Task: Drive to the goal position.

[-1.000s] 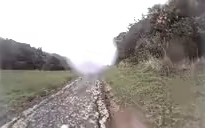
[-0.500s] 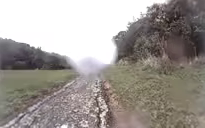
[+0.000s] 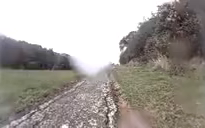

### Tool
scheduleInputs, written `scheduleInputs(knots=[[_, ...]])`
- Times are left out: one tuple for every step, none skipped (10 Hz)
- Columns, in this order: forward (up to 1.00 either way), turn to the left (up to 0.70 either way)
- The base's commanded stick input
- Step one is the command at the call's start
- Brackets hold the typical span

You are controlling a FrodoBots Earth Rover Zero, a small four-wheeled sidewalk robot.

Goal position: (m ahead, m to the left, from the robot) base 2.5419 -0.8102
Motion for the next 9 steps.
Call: scheduleInputs(knots=[[0.00,0.70],[0.01,0.66],[0.07,0.42],[0.13,0.17],[0.58,0.00],[0.16,0.00],[0.03,-0.36],[0.00,-0.70],[0.00,-0.70]])
